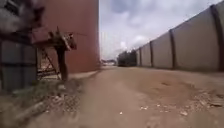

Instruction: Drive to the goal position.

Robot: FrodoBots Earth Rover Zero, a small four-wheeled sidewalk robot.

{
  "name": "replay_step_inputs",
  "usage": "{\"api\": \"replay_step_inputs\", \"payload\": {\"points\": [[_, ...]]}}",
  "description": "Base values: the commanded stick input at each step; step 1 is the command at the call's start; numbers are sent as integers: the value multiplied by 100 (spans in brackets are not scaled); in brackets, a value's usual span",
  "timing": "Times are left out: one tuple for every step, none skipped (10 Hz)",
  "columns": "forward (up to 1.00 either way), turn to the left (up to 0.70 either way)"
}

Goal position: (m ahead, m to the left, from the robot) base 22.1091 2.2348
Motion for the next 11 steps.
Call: {"api": "replay_step_inputs", "payload": {"points": [[100, 0], [100, 0], [100, 0], [100, 0], [100, 0], [100, 0], [100, 0], [100, 0], [100, 0], [100, 0], [100, 0]]}}
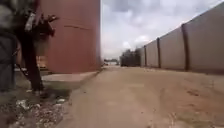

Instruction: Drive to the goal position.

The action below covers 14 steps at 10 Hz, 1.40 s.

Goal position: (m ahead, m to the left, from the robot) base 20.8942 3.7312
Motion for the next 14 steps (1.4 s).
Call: {"api": "replay_step_inputs", "payload": {"points": [[100, -17], [100, -27], [100, -23], [100, -3], [100, 0], [100, 0], [100, 0], [100, 0], [100, 0], [100, 0], [100, 0], [100, 0], [100, 0], [100, 0]]}}
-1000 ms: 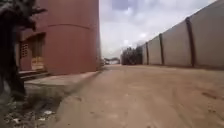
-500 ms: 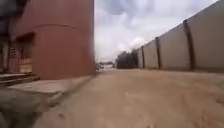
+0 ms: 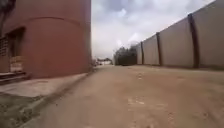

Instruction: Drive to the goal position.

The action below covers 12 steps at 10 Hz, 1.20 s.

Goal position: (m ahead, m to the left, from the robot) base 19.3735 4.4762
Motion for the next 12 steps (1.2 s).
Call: {"api": "replay_step_inputs", "payload": {"points": [[100, 0], [100, 0], [100, 0], [100, 0], [100, 0], [100, 0], [100, 0], [100, 0], [100, 0], [100, 0], [100, 0], [100, 0]]}}
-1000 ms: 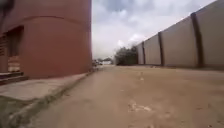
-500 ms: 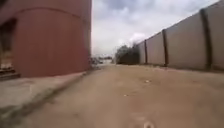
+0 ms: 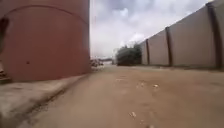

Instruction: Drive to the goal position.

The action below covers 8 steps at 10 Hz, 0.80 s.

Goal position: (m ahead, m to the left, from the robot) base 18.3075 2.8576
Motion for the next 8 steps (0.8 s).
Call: {"api": "replay_step_inputs", "payload": {"points": [[100, 0], [100, 0], [100, 0], [100, 0], [100, 0], [100, 0], [100, 0], [100, 0]]}}
